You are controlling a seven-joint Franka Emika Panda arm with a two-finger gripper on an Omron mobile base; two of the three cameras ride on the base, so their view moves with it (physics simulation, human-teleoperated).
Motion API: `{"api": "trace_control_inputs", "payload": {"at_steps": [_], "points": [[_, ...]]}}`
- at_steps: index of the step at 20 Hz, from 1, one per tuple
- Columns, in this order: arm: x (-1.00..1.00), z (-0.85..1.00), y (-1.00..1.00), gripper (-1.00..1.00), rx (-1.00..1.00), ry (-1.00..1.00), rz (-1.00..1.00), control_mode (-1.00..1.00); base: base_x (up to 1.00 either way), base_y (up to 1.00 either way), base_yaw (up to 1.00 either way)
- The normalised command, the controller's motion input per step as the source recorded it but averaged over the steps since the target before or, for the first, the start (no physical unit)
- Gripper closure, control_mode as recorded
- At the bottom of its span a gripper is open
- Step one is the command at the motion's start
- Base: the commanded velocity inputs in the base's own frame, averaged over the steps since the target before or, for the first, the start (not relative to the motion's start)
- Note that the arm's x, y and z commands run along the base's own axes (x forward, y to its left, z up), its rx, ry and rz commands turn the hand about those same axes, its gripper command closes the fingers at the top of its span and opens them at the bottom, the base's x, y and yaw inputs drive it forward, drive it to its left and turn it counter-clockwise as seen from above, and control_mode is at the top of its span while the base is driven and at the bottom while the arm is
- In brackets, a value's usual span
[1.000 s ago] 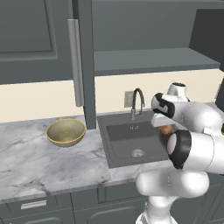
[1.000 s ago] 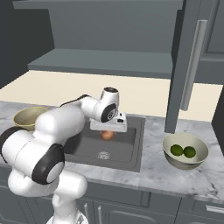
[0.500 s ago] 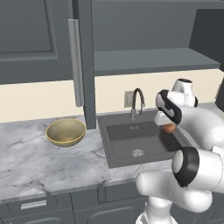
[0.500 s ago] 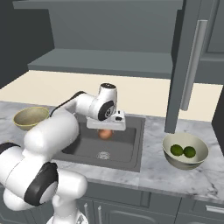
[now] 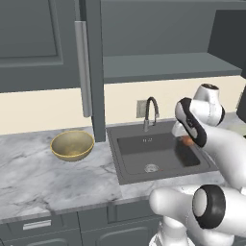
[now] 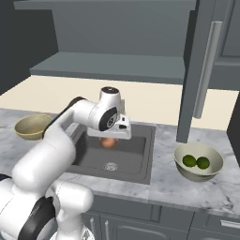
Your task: Pick the limes from the cabinet and place them in one bowl. Pick the onion from the sink and place it in the other bowl.
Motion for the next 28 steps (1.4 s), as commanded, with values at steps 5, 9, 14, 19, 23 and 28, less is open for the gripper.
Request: {"api": "trace_control_inputs", "payload": {"at_steps": [5, 9, 14, 19, 23, 28], "points": [[-0.17, 0.16, 0.31, 1.0, 0.0, -0.18, -0.01, -1.0, 0.0, 0.0, 0.0], [-0.16, 0.12, 0.35, 1.0, 0.0, -0.19, 0.0, -1.0, 0.0, 0.0, 0.0], [-0.14, 0.15, 0.38, 1.0, 0.0, -0.2, 0.0, -1.0, 0.0, 0.0, 0.0], [-0.11, 0.14, 0.38, 1.0, 0.0, -0.19, 0.0, -1.0, 0.0, 0.0, 0.0], [-0.1, 0.16, 0.36, 1.0, 0.0, -0.16, 0.0, -1.0, 0.0, 0.0, 0.0], [-0.09, 0.18, 0.34, 1.0, 0.0, -0.13, 0.0, -1.0, 0.0, 0.0, 0.0]]}}
